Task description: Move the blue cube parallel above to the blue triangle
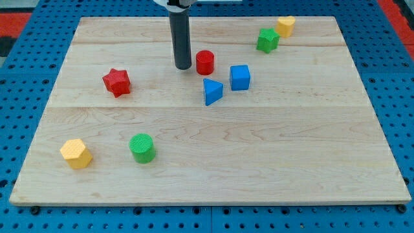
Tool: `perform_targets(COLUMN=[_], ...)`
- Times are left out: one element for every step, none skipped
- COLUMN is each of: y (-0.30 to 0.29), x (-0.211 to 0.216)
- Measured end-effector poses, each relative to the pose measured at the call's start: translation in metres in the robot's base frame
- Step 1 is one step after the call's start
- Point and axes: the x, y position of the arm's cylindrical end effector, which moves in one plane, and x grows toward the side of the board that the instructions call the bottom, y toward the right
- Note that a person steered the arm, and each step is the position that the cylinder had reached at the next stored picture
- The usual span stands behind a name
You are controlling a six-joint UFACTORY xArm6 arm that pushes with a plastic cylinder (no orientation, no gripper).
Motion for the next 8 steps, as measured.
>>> perform_targets(y=[0.03,0.055,0.082,0.086,0.056,0.031,0.038,0.065], x=[-0.009,-0.011,-0.011,-0.012,0.001,0.01,0.015,0.026])
